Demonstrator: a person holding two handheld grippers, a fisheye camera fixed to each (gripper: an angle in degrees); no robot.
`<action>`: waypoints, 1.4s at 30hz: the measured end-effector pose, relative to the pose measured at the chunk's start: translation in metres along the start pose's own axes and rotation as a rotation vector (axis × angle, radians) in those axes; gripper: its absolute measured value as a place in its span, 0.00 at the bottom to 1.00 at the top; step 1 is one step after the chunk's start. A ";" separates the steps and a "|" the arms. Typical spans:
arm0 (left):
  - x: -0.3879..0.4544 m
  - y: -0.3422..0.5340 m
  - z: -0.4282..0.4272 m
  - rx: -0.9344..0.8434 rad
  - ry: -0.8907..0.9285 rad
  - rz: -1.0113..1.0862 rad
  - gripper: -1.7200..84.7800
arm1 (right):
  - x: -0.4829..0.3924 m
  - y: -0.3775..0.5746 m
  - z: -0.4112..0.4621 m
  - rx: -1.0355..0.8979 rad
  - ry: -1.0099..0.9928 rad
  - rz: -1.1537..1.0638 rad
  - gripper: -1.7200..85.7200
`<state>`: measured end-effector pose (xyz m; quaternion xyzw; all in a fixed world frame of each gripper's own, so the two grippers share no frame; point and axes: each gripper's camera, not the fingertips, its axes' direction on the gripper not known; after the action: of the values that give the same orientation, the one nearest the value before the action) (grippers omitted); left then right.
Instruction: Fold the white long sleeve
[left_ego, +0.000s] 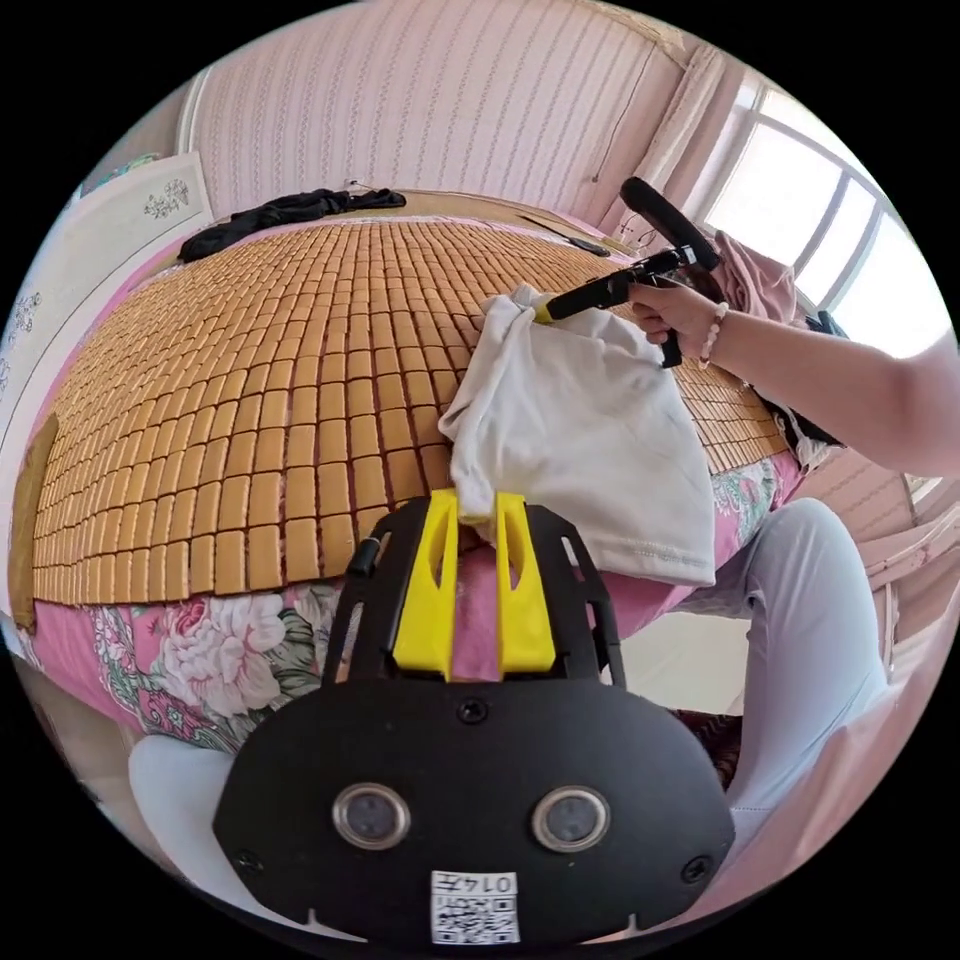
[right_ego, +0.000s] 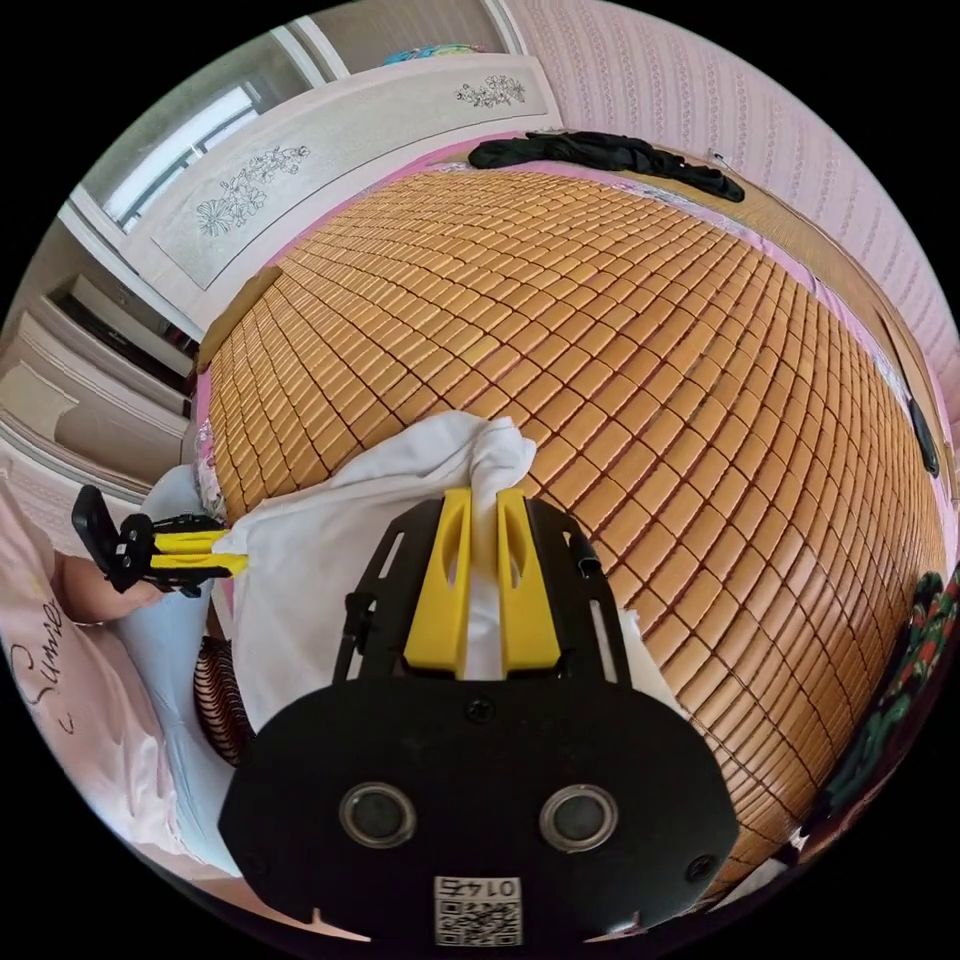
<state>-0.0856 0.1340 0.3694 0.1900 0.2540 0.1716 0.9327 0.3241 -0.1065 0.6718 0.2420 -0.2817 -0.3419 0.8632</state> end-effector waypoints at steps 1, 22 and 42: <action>0.004 0.000 -0.004 0.006 0.005 -0.032 0.06 | 0.000 0.013 -0.009 0.055 -0.022 0.006 0.06; 0.098 0.048 -0.321 0.439 -0.213 0.176 0.04 | -0.157 0.125 -0.155 0.477 -0.090 -0.079 0.05; -0.343 0.132 -0.528 0.687 -0.567 -0.709 0.09 | -0.542 -0.431 0.126 0.097 -0.280 -0.372 0.13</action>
<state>-0.6781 0.2471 0.1461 0.4241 0.0833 -0.3021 0.8497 -0.2836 -0.0208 0.3258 0.2814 -0.3652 -0.5114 0.7252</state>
